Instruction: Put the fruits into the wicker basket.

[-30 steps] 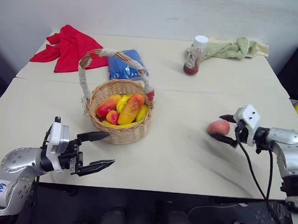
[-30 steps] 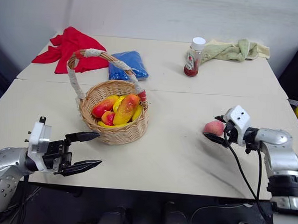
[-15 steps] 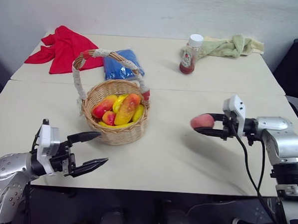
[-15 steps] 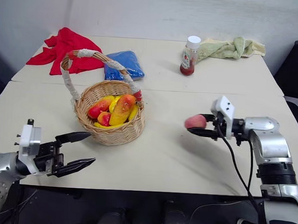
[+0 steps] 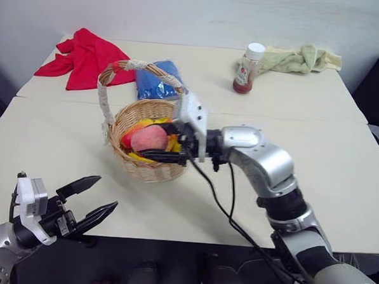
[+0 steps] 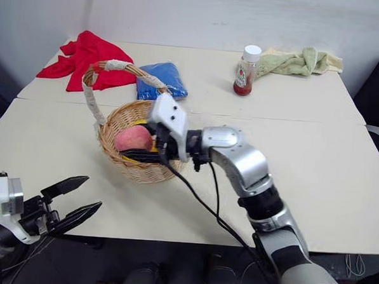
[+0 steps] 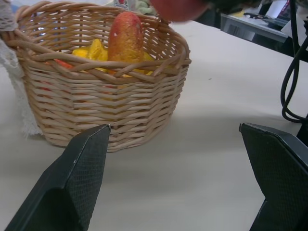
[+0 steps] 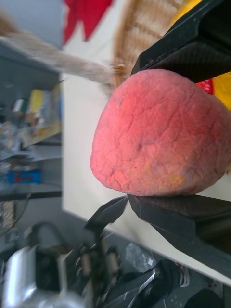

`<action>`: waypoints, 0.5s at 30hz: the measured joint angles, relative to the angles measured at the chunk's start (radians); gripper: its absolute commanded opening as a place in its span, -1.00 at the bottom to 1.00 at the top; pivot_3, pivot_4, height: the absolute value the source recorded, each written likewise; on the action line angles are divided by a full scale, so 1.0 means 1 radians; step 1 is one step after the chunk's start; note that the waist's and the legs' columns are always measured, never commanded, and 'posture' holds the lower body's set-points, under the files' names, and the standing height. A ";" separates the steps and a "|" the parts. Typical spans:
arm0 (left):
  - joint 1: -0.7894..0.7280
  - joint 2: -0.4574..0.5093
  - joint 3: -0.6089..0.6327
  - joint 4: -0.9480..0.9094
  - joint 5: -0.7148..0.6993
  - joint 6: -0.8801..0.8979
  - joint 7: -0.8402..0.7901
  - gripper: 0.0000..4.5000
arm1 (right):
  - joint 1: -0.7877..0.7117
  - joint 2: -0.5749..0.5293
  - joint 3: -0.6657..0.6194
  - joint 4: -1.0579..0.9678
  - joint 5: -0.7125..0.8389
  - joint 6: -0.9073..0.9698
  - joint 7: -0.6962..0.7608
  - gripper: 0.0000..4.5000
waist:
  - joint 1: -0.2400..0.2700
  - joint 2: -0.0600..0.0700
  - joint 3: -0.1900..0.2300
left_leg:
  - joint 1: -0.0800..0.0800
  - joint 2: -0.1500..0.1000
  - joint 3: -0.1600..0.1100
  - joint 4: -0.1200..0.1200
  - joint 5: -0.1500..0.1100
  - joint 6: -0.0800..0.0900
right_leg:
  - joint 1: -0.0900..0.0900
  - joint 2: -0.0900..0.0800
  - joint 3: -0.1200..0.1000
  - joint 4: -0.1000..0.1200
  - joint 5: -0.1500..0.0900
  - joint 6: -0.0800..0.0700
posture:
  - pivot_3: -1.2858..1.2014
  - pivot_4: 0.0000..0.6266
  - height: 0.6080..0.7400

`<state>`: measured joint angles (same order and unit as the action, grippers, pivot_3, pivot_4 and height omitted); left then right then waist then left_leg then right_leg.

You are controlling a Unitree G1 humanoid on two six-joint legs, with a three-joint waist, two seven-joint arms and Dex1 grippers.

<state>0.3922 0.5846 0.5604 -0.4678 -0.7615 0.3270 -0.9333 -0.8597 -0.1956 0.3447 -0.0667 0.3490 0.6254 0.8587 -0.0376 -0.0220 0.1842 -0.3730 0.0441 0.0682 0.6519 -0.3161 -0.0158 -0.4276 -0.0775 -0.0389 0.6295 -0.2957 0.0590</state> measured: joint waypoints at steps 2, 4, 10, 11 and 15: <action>0.000 -0.008 -0.001 -0.006 0.000 0.000 0.012 1.00 | 0.000 0.017 0.006 0.064 -0.041 -0.040 -0.025 0.83 | 0.000 0.000 0.000 | -0.001 0.000 0.000 0.000 0.000 0.000 | 0.000 0.000 -0.001 0.000 0.000 0.000 | 0.03 -0.52 1.00; -0.002 -0.016 -0.005 -0.015 0.000 0.000 0.022 1.00 | 0.000 0.019 0.001 0.089 -0.059 -0.080 -0.028 0.99 | 0.000 0.000 0.000 | -0.001 0.000 0.000 -0.001 0.000 0.000 | 0.000 0.000 -0.003 0.000 0.000 0.000 | 0.03 -0.52 1.00; -0.019 -0.015 -0.018 -0.032 -0.001 0.000 0.028 1.00 | 0.053 -0.039 -0.135 -0.048 0.206 -0.025 0.173 0.99 | 0.005 0.000 0.000 | -0.001 0.002 -0.001 -0.001 0.000 0.001 | 0.001 0.000 -0.009 -0.001 0.000 0.000 | 0.03 -0.52 1.00; -0.020 -0.014 -0.017 -0.031 -0.003 0.000 0.028 1.00 | 0.069 -0.090 -0.175 -0.085 0.287 0.038 0.219 0.99 | 0.008 0.000 0.000 | -0.001 0.002 -0.002 0.000 -0.001 0.001 | 0.002 0.000 -0.010 -0.001 0.000 0.000 | 0.03 -0.52 1.00; -0.040 -0.013 -0.017 -0.029 -0.014 0.000 0.032 1.00 | 0.121 -0.255 -0.229 -0.100 0.366 0.144 0.303 0.99 | 0.009 0.000 0.000 | 0.001 0.001 -0.002 0.001 0.000 0.002 | 0.004 -0.001 -0.009 -0.001 0.000 0.000 | 0.03 -0.52 1.00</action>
<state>0.3522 0.5716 0.5434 -0.4971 -0.7759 0.3275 -0.9013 -0.7391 -0.4504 0.1162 -0.1666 0.7146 0.7693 1.1618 -0.0290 -0.0218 0.1844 -0.3720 0.0448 0.0664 0.6529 -0.3163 -0.0133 -0.4235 -0.0784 -0.0481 0.6284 -0.2955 0.0595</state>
